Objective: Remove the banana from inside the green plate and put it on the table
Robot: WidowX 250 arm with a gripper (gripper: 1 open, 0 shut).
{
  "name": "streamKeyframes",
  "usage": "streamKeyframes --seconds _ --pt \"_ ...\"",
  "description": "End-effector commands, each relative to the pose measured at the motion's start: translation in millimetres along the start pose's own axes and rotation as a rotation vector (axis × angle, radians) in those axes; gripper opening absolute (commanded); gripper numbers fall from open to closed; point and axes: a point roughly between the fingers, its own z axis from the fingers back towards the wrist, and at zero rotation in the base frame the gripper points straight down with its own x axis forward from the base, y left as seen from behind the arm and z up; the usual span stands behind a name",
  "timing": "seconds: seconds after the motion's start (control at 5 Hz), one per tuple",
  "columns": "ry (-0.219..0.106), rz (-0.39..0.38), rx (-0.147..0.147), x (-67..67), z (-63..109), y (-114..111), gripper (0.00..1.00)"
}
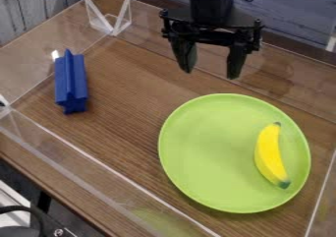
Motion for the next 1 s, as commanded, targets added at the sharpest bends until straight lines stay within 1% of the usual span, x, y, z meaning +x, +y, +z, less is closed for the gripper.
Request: streamKeyframes --seconds 0.0,0.2,0.4,0.8 --pt "-0.022 0.001 -0.005 4.3 1.4 -1 1.0" --pt "-0.014 0.0 -0.003 4.0 -4.7 -1 1.0" --pt "-0.015 0.0 -0.004 6.6 -11.2 -2 1.0" --pt "-0.008 0.0 -0.004 8.2 -20.8 -6 1.0"
